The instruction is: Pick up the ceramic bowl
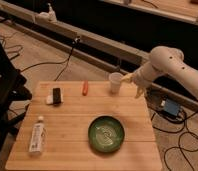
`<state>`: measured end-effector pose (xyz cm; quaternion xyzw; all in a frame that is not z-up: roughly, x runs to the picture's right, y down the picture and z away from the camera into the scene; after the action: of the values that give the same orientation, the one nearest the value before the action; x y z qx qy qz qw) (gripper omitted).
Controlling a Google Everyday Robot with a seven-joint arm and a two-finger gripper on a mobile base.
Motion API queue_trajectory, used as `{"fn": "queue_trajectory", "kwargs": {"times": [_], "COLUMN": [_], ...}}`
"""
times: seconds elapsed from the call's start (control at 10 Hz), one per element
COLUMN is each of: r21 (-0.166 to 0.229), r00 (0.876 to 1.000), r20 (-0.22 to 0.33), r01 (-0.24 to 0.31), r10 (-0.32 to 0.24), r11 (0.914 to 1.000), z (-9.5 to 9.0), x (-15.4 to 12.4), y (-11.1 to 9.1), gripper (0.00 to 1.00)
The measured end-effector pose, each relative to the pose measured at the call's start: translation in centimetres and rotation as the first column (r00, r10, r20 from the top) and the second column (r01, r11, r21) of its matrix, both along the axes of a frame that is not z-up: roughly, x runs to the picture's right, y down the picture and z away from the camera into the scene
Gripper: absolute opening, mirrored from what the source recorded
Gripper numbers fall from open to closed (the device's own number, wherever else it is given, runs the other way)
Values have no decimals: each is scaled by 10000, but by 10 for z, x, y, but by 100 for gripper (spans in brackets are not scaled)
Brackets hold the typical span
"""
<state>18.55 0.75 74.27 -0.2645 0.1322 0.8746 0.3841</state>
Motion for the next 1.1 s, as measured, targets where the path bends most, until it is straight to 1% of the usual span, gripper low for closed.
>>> {"fn": "queue_trajectory", "kwargs": {"times": [0.4, 0.5, 0.6, 0.7, 0.8, 0.9, 1.0, 1.1], "r21": [15, -6, -79, -199, -347, -626, -900, -1238], "r00": [10000, 9992, 9955, 9868, 9752, 9581, 9476, 9352], "r20": [23, 103, 243, 455, 681, 998, 1217, 1487], "r01": [69, 396, 922, 1566, 2134, 2752, 3070, 3399], "r10": [-70, -396, -920, -1556, -2107, -2684, -2955, -3212], "r11": [10000, 9992, 9957, 9875, 9763, 9593, 9475, 9323], "z": [0, -1, -1, -3, -3, -3, -2, -1], "x": [0, -1, -3, -6, -9, -14, -17, -19], "y": [0, 5, 16, 33, 50, 73, 90, 110], "gripper": [70, 70, 70, 70, 70, 70, 70, 70]}}
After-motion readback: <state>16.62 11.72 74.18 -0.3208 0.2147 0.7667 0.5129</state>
